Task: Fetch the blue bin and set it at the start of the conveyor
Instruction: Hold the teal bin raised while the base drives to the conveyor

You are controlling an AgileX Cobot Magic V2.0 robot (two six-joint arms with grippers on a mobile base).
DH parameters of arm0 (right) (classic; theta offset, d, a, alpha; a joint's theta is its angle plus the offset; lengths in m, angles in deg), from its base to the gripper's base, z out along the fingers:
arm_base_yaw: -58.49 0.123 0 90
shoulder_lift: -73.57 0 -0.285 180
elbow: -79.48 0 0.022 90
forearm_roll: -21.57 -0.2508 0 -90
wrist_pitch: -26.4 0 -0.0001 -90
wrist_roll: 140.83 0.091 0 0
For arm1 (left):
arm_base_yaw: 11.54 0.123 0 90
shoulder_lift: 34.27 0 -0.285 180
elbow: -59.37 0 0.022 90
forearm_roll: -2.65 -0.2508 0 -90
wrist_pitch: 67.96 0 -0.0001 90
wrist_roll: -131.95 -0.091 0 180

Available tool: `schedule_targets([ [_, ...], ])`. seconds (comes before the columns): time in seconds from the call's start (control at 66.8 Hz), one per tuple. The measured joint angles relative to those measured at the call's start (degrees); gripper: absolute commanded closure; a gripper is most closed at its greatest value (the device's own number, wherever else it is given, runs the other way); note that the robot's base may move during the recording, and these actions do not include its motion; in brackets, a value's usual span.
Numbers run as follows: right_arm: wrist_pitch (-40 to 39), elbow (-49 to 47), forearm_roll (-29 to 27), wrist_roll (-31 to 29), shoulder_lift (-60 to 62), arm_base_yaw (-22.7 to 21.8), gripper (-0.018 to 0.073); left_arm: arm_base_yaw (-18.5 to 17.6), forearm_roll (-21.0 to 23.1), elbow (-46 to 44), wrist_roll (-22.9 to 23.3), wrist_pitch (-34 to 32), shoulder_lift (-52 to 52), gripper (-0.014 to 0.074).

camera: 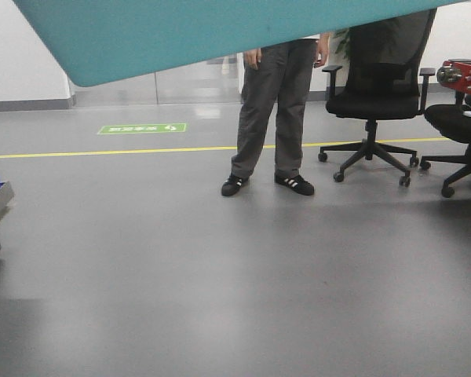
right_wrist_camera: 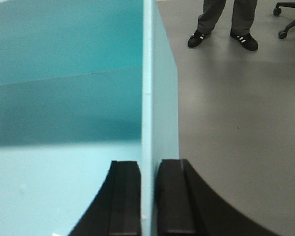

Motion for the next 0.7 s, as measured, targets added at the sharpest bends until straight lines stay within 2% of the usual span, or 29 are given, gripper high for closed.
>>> schedule_targets([
  [0.704,0.0,0.0,0.0,0.0,0.0,0.0,0.0711,0.0,0.0,0.0,0.0,0.11,0.0,0.0708],
])
